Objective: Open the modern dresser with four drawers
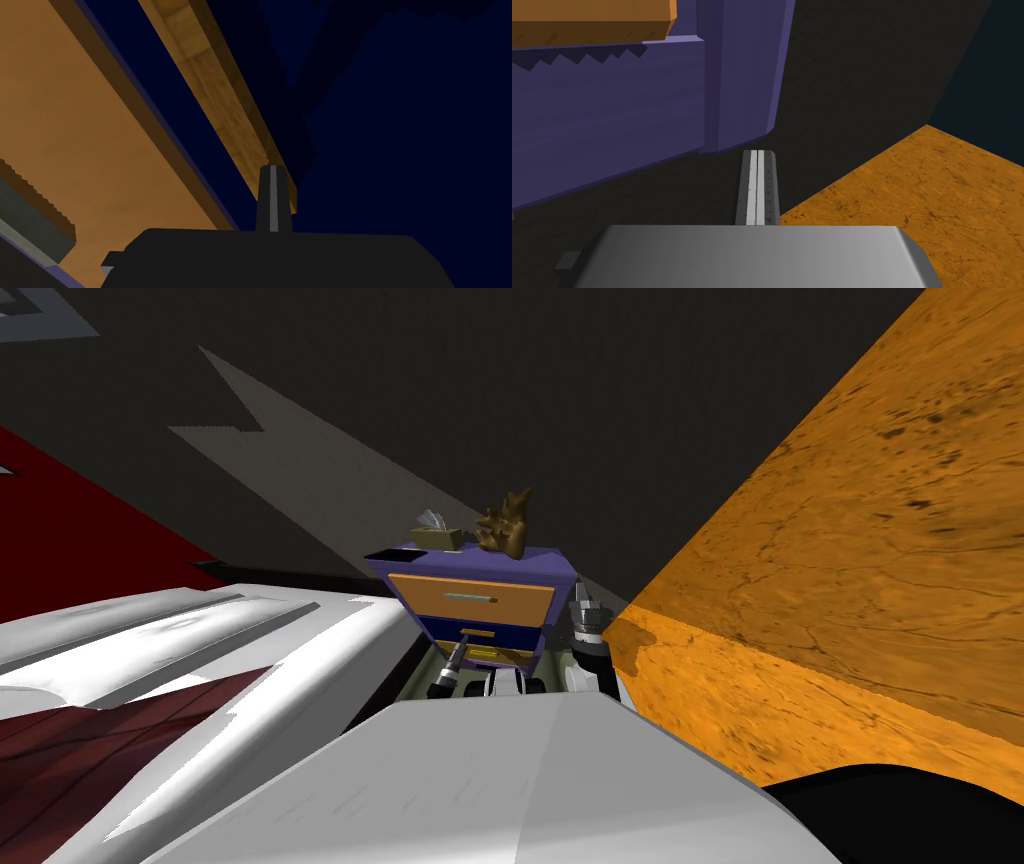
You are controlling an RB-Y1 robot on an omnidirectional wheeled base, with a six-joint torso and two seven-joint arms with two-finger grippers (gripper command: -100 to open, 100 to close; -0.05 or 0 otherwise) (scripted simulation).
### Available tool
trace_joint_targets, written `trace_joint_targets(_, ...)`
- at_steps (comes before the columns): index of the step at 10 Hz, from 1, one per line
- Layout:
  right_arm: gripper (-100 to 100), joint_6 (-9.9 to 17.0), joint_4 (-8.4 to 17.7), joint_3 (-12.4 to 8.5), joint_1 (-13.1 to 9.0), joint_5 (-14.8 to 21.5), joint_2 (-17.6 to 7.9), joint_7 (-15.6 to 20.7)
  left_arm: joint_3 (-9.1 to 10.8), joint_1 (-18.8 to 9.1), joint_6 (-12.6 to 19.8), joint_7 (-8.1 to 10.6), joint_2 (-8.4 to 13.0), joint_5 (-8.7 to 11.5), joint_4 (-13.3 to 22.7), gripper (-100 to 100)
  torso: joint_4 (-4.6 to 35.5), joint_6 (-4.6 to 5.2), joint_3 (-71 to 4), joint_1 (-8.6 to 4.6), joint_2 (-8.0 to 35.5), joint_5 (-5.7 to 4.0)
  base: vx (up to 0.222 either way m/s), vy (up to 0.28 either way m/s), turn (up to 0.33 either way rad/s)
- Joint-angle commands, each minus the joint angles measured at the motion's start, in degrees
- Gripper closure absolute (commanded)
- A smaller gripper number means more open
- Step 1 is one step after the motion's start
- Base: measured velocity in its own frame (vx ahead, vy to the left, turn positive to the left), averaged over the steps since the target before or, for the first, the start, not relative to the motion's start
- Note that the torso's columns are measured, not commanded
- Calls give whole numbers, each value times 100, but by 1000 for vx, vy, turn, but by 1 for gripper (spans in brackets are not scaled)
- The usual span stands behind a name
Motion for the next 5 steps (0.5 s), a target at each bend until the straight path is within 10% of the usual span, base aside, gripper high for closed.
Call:
trace_joint_targets(1, 0, 0, 0, 1, -1, 0, 1, 0, -21, -9, 226, 66, -17, 14, -254, -100, -7, 0, -1, -21, 0, -4, -94, -138, 10)
trace_joint_targets(5, 0, -1, -1, 0, 3, 0, 0, 0, -327, 198, 262, 165, 85, -135, -544, -100, -28, 0, -43, 40, -68, 13, 77, -27, 154)
